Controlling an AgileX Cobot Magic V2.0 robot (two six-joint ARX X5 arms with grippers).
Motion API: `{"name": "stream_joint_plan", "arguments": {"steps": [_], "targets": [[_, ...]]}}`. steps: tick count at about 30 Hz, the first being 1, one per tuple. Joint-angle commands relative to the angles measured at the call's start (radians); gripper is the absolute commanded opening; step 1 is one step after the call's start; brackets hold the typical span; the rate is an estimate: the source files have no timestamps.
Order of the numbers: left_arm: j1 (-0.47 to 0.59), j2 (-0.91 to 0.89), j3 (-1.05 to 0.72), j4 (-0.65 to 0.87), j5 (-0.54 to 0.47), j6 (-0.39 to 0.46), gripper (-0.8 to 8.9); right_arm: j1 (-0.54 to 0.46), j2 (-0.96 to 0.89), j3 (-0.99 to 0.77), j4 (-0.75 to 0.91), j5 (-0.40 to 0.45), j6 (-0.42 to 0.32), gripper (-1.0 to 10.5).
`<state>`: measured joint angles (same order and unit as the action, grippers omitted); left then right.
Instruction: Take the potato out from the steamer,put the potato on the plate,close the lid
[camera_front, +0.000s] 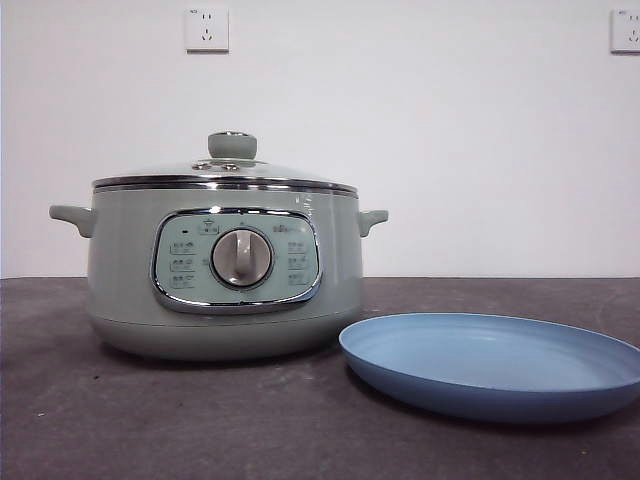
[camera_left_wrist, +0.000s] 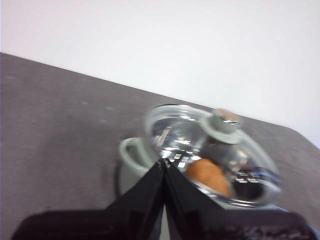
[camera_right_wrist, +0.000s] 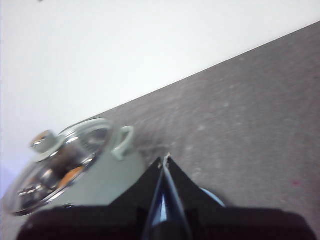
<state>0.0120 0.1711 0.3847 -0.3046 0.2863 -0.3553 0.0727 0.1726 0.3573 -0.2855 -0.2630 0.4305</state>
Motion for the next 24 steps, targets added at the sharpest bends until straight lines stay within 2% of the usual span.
{"name": "stream_joint_plan", "arguments": {"steps": [1, 4, 10, 15, 17, 20, 24], "targets": [[0.002, 0.067, 0.084, -0.053, 0.06, 0.066, -0.08, 0.002, 0.079, 0.097, -0.037, -0.063, -0.064, -0.1], [0.002, 0.145, 0.176, -0.135, 0.109, 0.137, -0.08, 0.002, 0.19, 0.22, -0.127, -0.162, -0.138, -0.1], [0.002, 0.267, 0.331, -0.281, 0.24, 0.27, -0.09, 0.003, 0.413, 0.479, -0.377, -0.333, -0.338, -0.1], [0.002, 0.353, 0.441, -0.412, 0.302, 0.377, -0.09, 0.02, 0.567, 0.652, -0.595, -0.371, -0.508, -0.1], [0.002, 0.381, 0.475, -0.462, 0.317, 0.411, -0.09, 0.032, 0.612, 0.695, -0.658, -0.373, -0.549, -0.1], [0.0, 0.418, 0.517, -0.523, 0.337, 0.447, -0.09, 0.054, 0.662, 0.732, -0.727, -0.376, -0.584, -0.1], [0.0, 0.44, 0.54, -0.552, 0.352, 0.465, -0.08, 0.09, 0.692, 0.734, -0.744, -0.39, -0.589, -0.1]]}}
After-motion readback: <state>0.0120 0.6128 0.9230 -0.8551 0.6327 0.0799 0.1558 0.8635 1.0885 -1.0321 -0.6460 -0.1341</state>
